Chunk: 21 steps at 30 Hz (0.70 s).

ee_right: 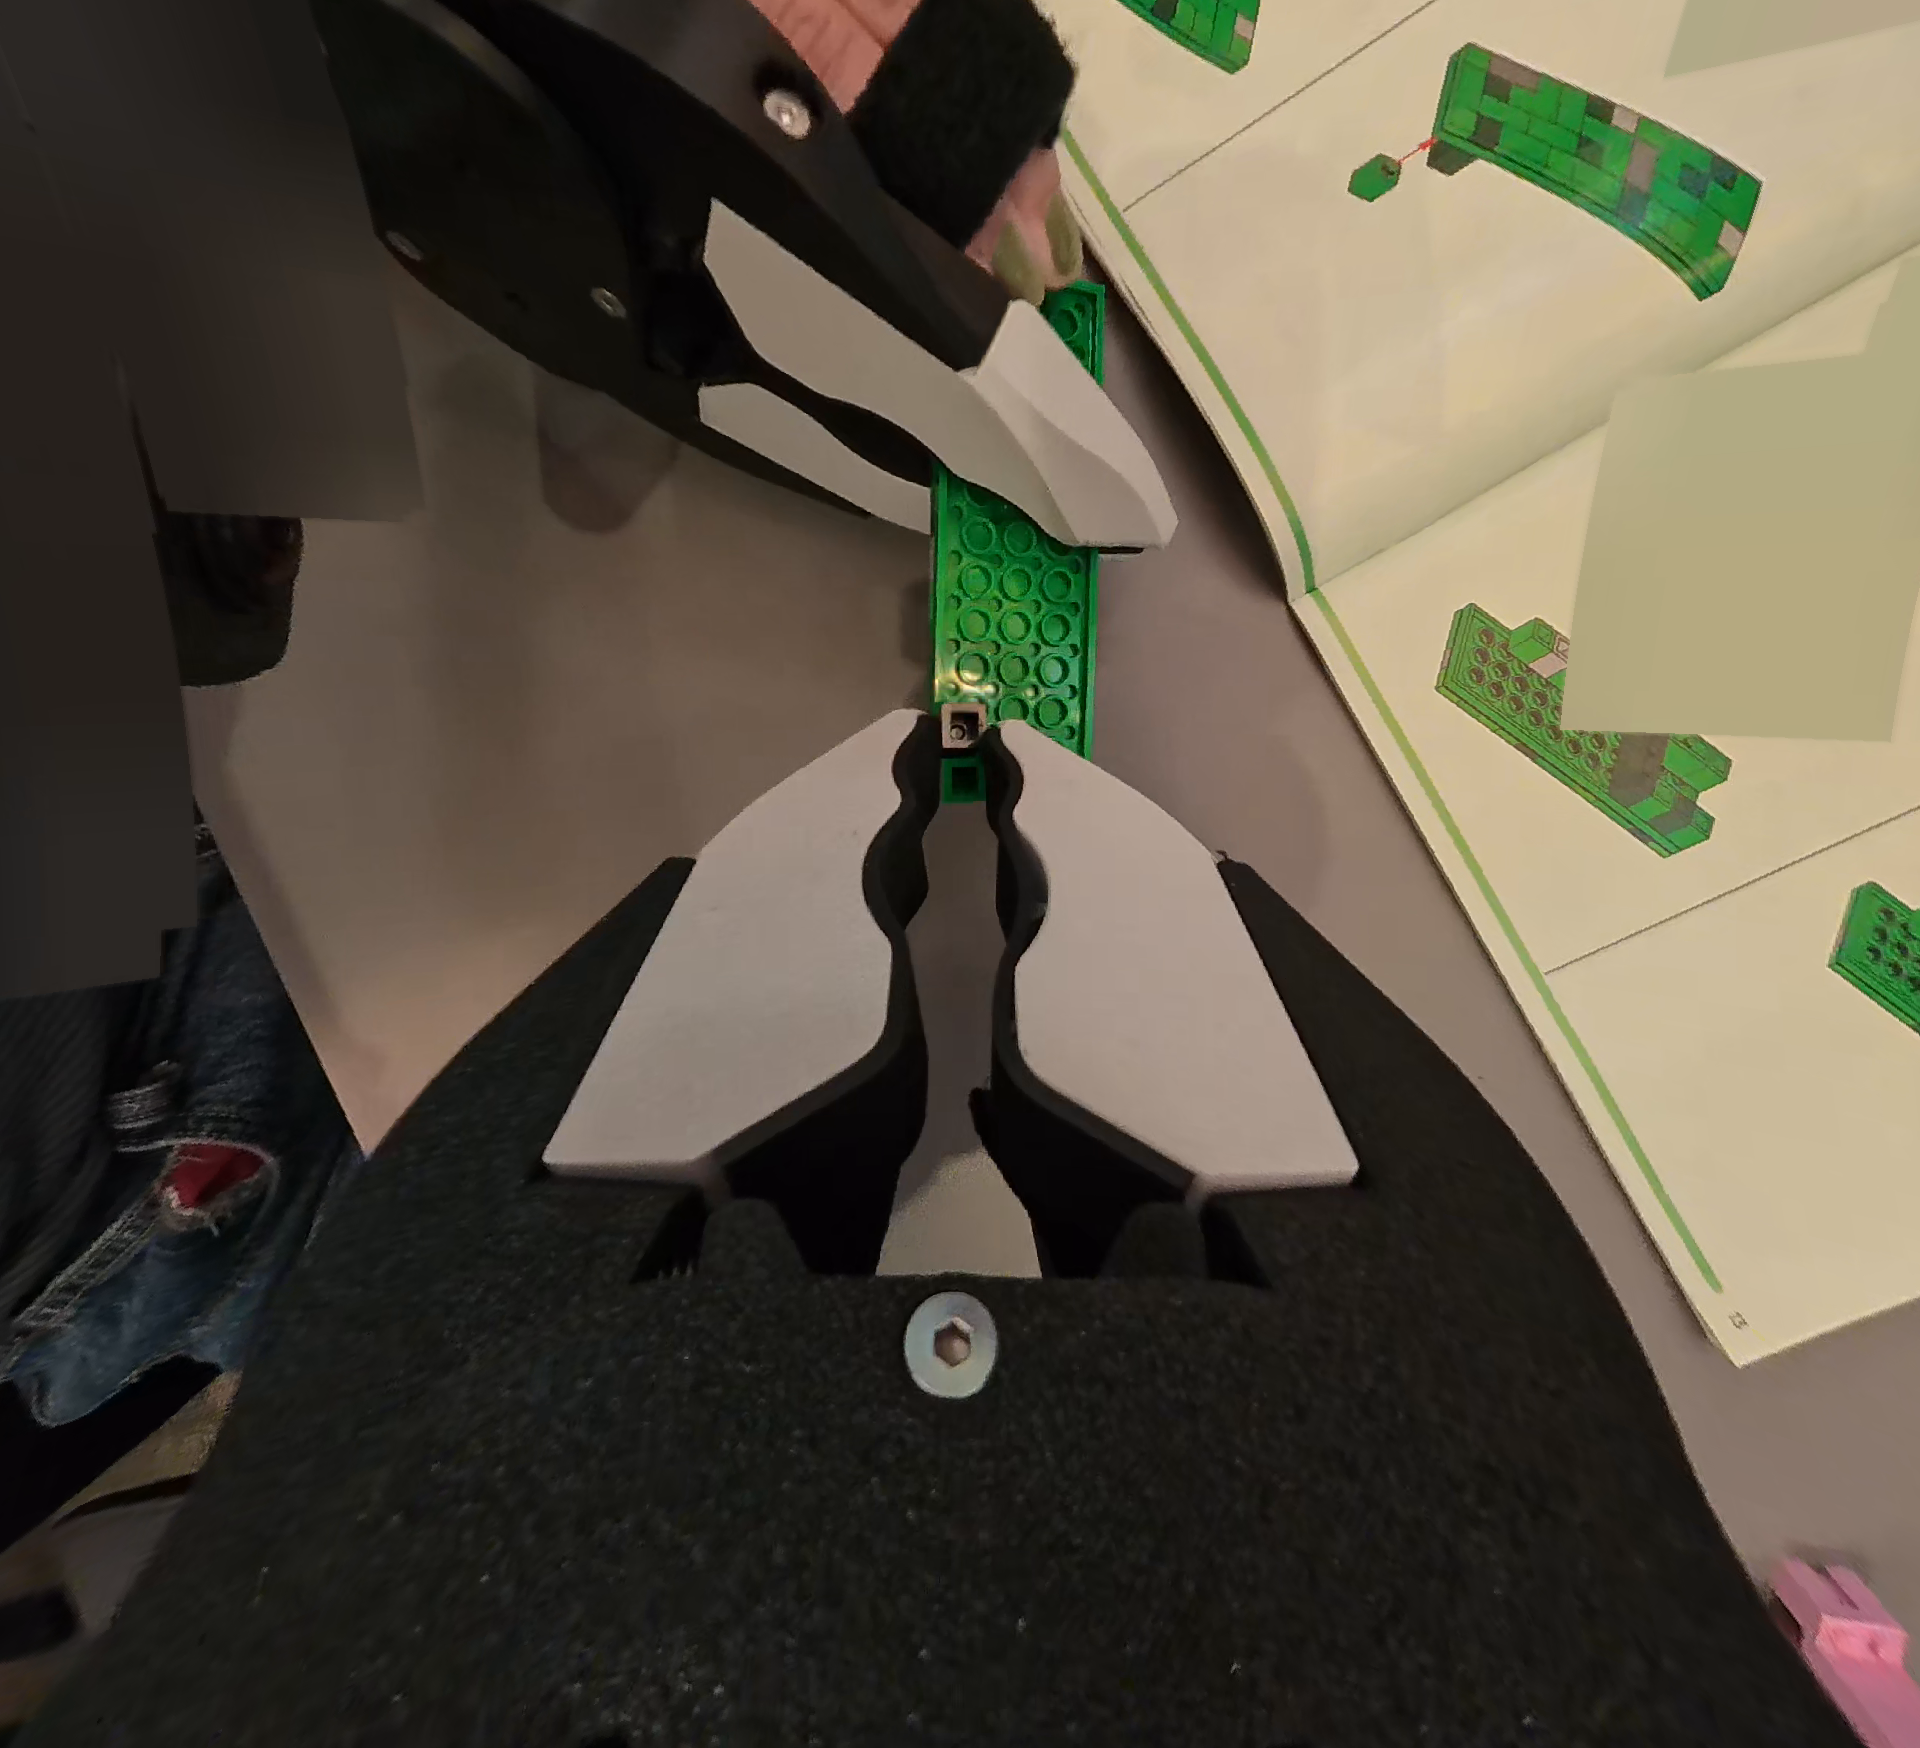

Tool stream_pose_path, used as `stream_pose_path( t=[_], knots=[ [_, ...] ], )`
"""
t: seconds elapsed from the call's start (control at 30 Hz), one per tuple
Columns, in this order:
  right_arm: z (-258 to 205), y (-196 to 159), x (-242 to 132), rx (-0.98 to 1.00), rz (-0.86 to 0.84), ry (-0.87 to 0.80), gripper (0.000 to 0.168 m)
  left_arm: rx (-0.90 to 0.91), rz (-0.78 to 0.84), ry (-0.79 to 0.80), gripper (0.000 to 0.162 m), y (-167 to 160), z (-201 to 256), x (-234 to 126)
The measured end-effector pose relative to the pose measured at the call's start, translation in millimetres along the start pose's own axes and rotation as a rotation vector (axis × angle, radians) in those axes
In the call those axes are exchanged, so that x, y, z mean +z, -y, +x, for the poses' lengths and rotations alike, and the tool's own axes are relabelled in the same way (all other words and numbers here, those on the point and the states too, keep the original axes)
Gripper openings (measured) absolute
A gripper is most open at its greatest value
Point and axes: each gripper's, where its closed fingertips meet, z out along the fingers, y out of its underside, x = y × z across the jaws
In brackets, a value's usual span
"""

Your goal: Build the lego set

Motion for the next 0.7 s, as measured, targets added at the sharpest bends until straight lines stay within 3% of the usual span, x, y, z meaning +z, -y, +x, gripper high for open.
stream_pose_path(
  t=[0.7],
  knots=[
    [3.0, 0.1, 2.8, 0.003, 0.013, -0.053, 0.009, 0.051, -0.027, -0.024, 0.006, -2.1, 5.8, 2.2]
  ],
)
